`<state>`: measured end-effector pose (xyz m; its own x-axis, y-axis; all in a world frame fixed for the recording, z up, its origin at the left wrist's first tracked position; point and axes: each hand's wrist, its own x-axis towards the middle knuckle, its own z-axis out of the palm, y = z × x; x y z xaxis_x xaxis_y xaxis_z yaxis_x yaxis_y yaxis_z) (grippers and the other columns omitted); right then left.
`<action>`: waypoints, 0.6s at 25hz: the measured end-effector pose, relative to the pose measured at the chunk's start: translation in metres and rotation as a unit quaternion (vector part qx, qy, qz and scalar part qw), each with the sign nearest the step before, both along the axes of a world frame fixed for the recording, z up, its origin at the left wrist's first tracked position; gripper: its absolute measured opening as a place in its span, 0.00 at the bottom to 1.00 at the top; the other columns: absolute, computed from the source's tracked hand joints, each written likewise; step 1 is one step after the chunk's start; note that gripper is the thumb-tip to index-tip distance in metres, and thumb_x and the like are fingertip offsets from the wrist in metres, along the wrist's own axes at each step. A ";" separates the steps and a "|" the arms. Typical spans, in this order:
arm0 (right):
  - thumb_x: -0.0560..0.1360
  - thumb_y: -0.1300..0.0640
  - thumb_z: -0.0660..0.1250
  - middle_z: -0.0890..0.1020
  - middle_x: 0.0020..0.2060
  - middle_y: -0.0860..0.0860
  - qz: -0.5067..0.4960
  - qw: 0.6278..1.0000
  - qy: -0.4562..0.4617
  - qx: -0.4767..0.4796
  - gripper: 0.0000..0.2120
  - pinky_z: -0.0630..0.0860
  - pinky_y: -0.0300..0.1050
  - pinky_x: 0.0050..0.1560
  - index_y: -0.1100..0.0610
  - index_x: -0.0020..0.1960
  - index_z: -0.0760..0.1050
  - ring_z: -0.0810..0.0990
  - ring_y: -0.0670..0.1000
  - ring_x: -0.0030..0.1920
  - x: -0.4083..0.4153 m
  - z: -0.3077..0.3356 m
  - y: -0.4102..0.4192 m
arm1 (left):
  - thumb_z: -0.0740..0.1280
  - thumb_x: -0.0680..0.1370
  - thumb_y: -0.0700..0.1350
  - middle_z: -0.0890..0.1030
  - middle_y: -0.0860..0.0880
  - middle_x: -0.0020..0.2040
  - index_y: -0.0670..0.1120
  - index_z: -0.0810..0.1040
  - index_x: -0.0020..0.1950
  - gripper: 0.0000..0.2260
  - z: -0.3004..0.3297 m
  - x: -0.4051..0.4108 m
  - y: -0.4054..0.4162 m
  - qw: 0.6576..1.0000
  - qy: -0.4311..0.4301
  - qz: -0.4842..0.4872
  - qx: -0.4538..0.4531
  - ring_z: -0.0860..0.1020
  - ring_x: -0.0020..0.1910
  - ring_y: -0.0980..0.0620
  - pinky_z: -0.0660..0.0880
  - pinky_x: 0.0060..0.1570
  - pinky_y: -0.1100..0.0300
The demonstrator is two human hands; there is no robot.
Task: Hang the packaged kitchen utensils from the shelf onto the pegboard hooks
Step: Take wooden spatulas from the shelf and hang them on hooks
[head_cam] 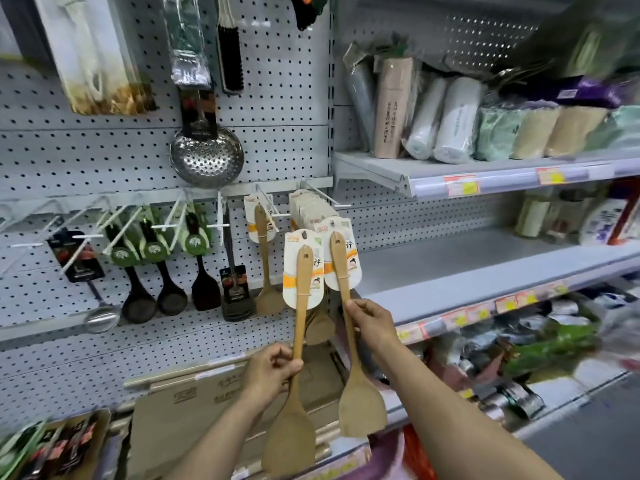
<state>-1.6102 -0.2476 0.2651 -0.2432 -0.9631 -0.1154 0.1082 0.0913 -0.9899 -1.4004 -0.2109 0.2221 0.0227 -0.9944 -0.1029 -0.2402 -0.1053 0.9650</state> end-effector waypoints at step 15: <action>0.77 0.53 0.71 0.85 0.47 0.60 0.086 0.994 -0.057 -0.040 0.09 0.79 0.52 0.48 0.56 0.53 0.83 0.81 0.54 0.44 -0.007 -0.041 -0.044 | 0.73 0.73 0.40 0.80 0.46 0.40 0.45 0.79 0.41 0.04 -0.021 -0.001 -0.037 0.999 0.037 -0.003 -0.002 0.80 0.42 0.48 0.81 0.43 0.53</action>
<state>-1.6174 -0.2915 0.2238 -0.0642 -0.9965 -0.0542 0.2096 0.0397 -0.9770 -1.4014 -0.2481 0.2014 0.0087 -0.9949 -0.1000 -0.1698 -0.1000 0.9804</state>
